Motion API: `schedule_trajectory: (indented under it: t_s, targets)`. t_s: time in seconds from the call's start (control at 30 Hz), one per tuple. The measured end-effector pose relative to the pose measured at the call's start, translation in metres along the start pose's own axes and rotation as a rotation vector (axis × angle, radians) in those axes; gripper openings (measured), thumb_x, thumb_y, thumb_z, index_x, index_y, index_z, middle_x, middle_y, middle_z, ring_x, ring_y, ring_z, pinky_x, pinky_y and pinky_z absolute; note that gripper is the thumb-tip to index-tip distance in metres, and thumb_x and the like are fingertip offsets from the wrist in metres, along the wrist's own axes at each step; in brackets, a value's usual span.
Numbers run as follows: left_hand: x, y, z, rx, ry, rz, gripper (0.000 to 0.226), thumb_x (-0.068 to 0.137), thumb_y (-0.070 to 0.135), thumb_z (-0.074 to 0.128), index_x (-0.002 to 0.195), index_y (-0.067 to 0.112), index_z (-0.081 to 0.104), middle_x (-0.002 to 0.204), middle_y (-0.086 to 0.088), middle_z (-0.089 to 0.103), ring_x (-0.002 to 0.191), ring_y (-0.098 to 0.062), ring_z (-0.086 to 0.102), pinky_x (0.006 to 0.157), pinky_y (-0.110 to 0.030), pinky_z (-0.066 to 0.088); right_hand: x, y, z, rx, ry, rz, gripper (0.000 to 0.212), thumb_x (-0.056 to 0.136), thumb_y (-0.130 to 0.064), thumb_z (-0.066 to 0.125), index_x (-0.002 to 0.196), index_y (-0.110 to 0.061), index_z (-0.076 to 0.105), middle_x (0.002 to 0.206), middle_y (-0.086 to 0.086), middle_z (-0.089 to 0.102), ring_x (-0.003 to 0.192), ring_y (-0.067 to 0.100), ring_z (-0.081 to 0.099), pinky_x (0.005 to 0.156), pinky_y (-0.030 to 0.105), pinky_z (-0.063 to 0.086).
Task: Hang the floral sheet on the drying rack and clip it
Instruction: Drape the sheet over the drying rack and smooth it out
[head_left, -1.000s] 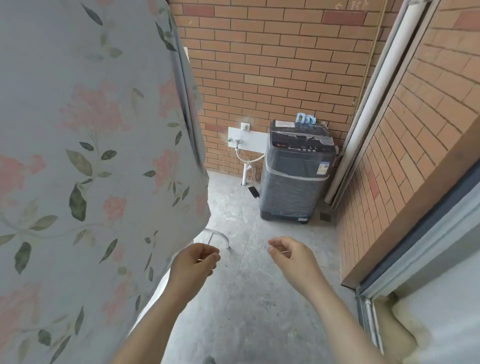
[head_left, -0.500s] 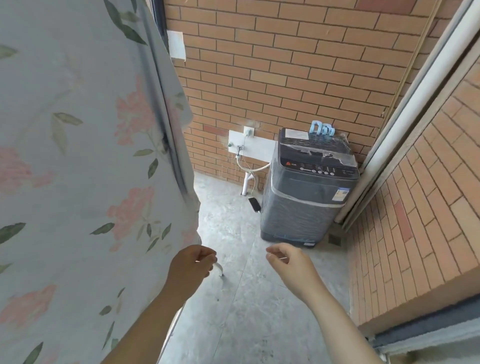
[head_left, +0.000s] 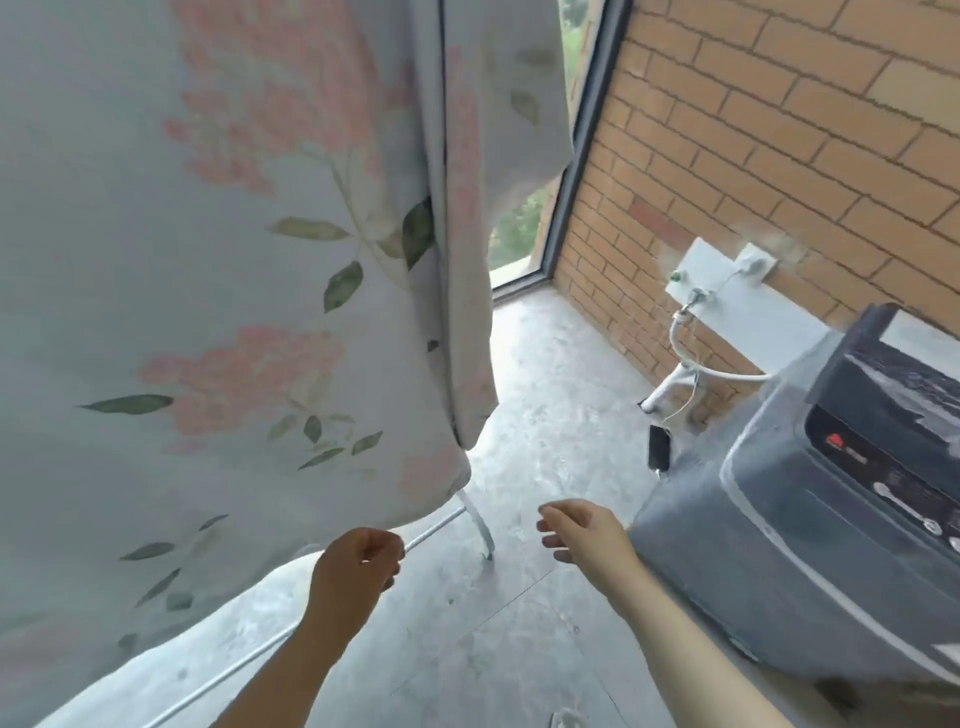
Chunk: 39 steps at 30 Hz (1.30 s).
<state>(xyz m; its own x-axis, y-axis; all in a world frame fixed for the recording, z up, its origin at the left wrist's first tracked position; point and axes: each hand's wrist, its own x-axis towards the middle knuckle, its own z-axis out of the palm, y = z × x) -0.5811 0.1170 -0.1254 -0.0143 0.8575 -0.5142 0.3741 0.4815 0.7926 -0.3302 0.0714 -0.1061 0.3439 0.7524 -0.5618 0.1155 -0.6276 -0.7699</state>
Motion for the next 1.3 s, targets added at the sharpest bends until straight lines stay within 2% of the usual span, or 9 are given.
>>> schedule_trajectory:
  t_s: [0.27, 0.57, 0.7, 0.8, 0.87, 0.93, 1.0, 1.13, 1.3]
  targets:
    - [0.133, -0.140, 0.086, -0.364, 0.122, -0.251, 0.009, 0.086, 0.011, 0.067, 0.078, 0.009, 0.067, 0.090, -0.017, 0.067, 0.082, -0.025, 0.064, 0.085, -0.040, 0.055, 0.182, 0.116, 0.072, 0.137, -0.177, 0.115, 0.022, 0.094, -0.021, 0.057, 0.109, -0.007, 0.065, 0.104, 0.010, 0.070, 0.084, 0.022, 0.069, 0.070, 0.028, 0.058]
    - [0.264, -0.244, 0.117, -0.923, 0.020, -0.272, 0.019, 0.083, 0.023, 0.069, 0.100, 0.018, 0.060, 0.114, 0.002, 0.062, 0.114, -0.023, 0.054, 0.098, -0.042, 0.044, 0.324, 0.192, 0.175, 0.681, -0.363, 0.205, 0.047, 0.090, -0.046, 0.056, 0.115, -0.006, 0.053, 0.115, 0.009, 0.065, 0.064, 0.012, 0.061, 0.055, 0.019, 0.053]
    - [0.289, -0.251, 0.113, -0.917, 0.033, -0.225, 0.039, 0.071, 0.021, 0.075, 0.107, 0.019, 0.060, 0.109, 0.002, 0.064, 0.113, -0.017, 0.056, 0.090, -0.037, 0.047, 0.347, 0.196, 0.198, 0.743, -0.340, 0.235, 0.052, 0.089, -0.043, 0.060, 0.122, -0.006, 0.045, 0.111, 0.012, 0.063, 0.061, 0.011, 0.062, 0.051, 0.019, 0.053]
    - [0.293, -0.265, 0.116, -0.859, -0.022, -0.334, 0.058, 0.072, 0.025, 0.077, 0.124, 0.012, 0.053, 0.125, -0.006, 0.045, 0.117, -0.028, 0.050, 0.090, -0.041, 0.050, 0.356, 0.205, 0.210, 0.750, -0.303, 0.302, 0.065, 0.082, -0.050, 0.065, 0.129, -0.010, 0.042, 0.121, 0.015, 0.053, 0.069, 0.016, 0.066, 0.054, 0.023, 0.057]
    - [0.301, -0.268, 0.118, -0.940, -0.023, -0.305, 0.045, 0.073, 0.024, 0.077, 0.113, 0.015, 0.057, 0.122, -0.001, 0.048, 0.122, -0.027, 0.046, 0.098, -0.043, 0.046, 0.361, 0.207, 0.215, 0.945, -0.336, 0.320, 0.056, 0.081, -0.045, 0.069, 0.120, -0.008, 0.051, 0.098, 0.007, 0.063, 0.060, 0.010, 0.063, 0.052, 0.020, 0.056]
    - [0.313, -0.264, 0.114, -1.043, 0.083, -0.228, 0.026, 0.077, 0.020, 0.075, 0.099, 0.018, 0.059, 0.105, 0.005, 0.061, 0.108, -0.015, 0.054, 0.098, -0.040, 0.044, 0.366, 0.206, 0.220, 1.036, -0.359, 0.289, 0.025, 0.085, -0.027, 0.070, 0.098, -0.008, 0.062, 0.072, -0.001, 0.063, 0.052, 0.005, 0.057, 0.050, 0.016, 0.052]
    - [0.326, -0.259, 0.101, -1.104, 0.239, -0.164, 0.021, 0.078, 0.013, 0.074, 0.090, 0.017, 0.057, 0.085, 0.005, 0.064, 0.086, -0.008, 0.059, 0.088, -0.032, 0.047, 0.369, 0.203, 0.227, 1.051, -0.385, 0.238, 0.004, 0.089, -0.005, 0.062, 0.086, -0.004, 0.060, 0.067, 0.001, 0.063, 0.057, 0.008, 0.062, 0.056, 0.018, 0.055]
    - [0.351, -0.276, 0.072, -0.909, 0.530, -0.043, 0.032, 0.072, 0.003, 0.079, 0.062, 0.015, 0.051, 0.063, -0.001, 0.051, 0.055, -0.010, 0.045, 0.057, -0.020, 0.043, 0.381, 0.205, 0.255, 0.992, -0.456, 0.148, 0.012, 0.086, 0.006, 0.061, 0.096, 0.001, 0.060, 0.089, 0.011, 0.067, 0.081, 0.019, 0.068, 0.066, 0.028, 0.060]
    - [0.389, -0.298, 0.053, -0.825, 0.619, 0.014, 0.048, 0.071, 0.007, 0.080, 0.054, 0.016, 0.036, 0.056, -0.002, 0.038, 0.037, -0.010, 0.023, 0.037, -0.018, 0.020, 0.399, 0.208, 0.302, 1.012, -0.378, 0.170, 0.006, 0.088, 0.000, 0.062, 0.093, 0.001, 0.058, 0.087, 0.014, 0.065, 0.077, 0.022, 0.065, 0.062, 0.030, 0.060]
